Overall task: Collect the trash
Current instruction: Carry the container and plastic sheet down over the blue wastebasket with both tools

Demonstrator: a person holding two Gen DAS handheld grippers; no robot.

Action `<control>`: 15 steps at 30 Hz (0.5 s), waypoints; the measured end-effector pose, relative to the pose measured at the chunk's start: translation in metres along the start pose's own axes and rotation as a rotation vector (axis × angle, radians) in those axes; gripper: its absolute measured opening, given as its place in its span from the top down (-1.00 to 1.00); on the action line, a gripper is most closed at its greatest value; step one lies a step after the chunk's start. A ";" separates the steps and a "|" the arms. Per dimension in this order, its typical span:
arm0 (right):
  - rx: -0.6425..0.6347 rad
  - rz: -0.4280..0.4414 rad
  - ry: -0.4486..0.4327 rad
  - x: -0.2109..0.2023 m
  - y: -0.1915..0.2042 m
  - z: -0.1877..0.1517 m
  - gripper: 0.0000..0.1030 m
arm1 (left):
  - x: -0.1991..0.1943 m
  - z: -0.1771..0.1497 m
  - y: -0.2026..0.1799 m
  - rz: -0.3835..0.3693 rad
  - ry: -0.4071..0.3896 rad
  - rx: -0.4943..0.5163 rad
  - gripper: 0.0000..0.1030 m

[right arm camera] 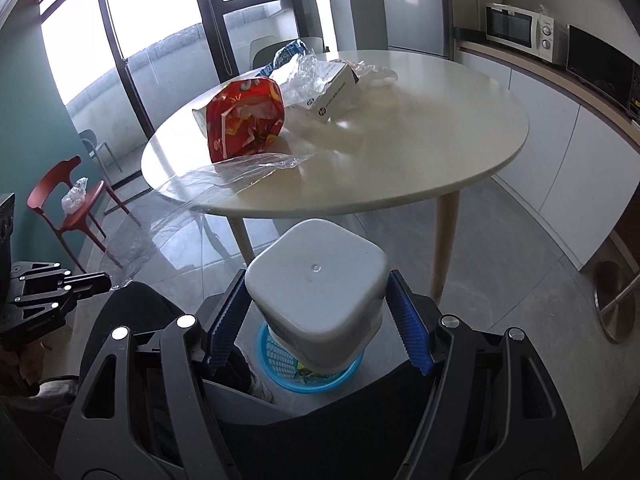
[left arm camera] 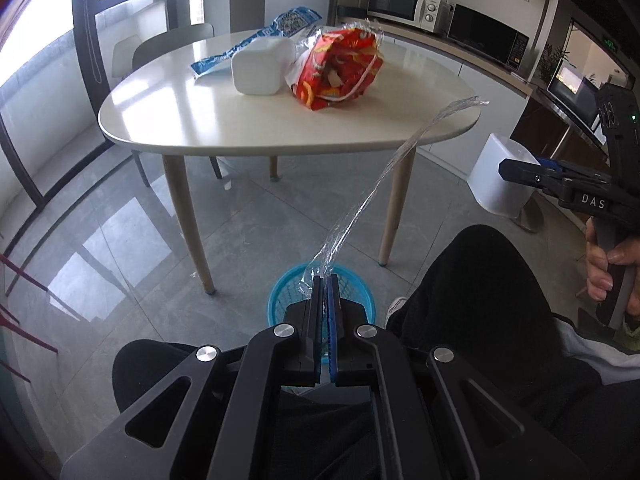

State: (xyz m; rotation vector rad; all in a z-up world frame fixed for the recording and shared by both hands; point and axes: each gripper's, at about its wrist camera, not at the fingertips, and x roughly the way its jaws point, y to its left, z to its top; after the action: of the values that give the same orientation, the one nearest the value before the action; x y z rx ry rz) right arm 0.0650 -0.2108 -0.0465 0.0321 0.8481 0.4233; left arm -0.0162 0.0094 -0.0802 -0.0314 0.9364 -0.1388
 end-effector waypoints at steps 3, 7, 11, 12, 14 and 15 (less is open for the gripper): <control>0.004 0.000 0.033 0.011 0.000 -0.008 -0.26 | 0.015 -0.007 0.001 -0.008 0.043 0.000 0.97; 0.010 0.002 0.071 0.030 -0.002 -0.019 -0.26 | 0.037 -0.015 0.007 -0.006 0.094 -0.019 0.97; 0.002 -0.017 0.096 0.048 0.001 -0.026 -0.26 | 0.054 -0.019 0.011 -0.013 0.131 -0.026 0.97; -0.001 -0.019 0.103 0.053 0.002 -0.027 -0.26 | 0.058 -0.019 0.011 -0.012 0.137 -0.027 0.97; 0.011 -0.010 0.122 0.063 0.000 -0.029 -0.26 | 0.067 -0.017 0.014 -0.012 0.150 -0.034 0.97; 0.013 -0.010 0.131 0.070 0.000 -0.031 -0.26 | 0.071 -0.018 0.015 -0.013 0.155 -0.038 0.97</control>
State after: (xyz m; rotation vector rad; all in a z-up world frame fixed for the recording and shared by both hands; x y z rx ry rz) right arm 0.0830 -0.1890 -0.1171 0.0122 0.9800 0.4132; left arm 0.0121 0.0157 -0.1487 -0.0628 1.0937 -0.1369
